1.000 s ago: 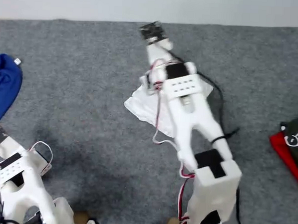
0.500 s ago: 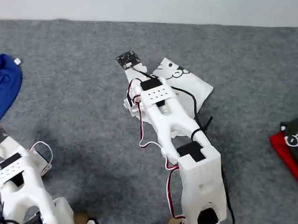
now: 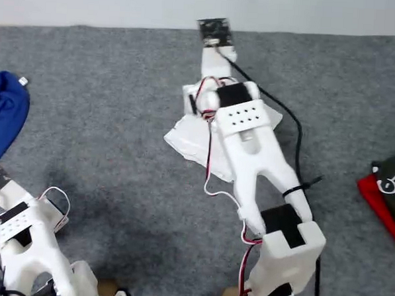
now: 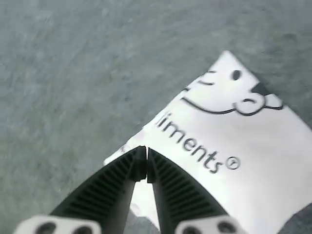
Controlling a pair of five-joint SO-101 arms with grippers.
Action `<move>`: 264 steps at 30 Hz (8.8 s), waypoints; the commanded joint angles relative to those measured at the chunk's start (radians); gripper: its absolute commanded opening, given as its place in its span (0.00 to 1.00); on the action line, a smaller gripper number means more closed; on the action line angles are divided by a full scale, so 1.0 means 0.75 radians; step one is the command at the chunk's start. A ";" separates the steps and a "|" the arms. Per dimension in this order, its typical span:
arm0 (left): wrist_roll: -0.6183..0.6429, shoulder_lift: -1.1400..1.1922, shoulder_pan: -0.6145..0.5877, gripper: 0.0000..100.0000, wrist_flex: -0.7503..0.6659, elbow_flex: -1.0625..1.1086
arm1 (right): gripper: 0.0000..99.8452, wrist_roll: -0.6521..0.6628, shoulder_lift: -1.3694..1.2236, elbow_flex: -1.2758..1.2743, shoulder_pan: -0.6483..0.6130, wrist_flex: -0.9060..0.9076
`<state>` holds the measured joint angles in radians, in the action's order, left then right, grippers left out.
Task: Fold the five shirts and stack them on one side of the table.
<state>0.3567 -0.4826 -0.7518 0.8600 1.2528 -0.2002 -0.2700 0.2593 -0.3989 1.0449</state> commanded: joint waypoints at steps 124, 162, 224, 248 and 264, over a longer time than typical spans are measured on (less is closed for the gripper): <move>0.008 -0.002 -0.006 0.00 0.010 0.028 | 0.01 -0.133 0.144 0.049 1.188 -0.173; 0.008 -0.002 -0.006 0.00 0.010 0.028 | 0.01 0.029 0.199 -0.012 1.726 -0.128; 0.008 -0.002 -0.006 0.00 0.010 0.028 | 0.05 -0.063 -0.093 0.018 1.497 -0.210; 0.008 -0.002 -0.006 0.00 0.010 0.028 | 0.25 -0.057 0.257 0.012 1.364 0.011; 0.008 -0.002 -0.006 0.00 0.010 0.028 | 0.01 -0.065 -0.161 0.014 1.470 0.222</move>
<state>0.3567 -0.4826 -0.7564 0.8585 1.2528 -0.2371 -0.3836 0.2133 0.6997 1.2091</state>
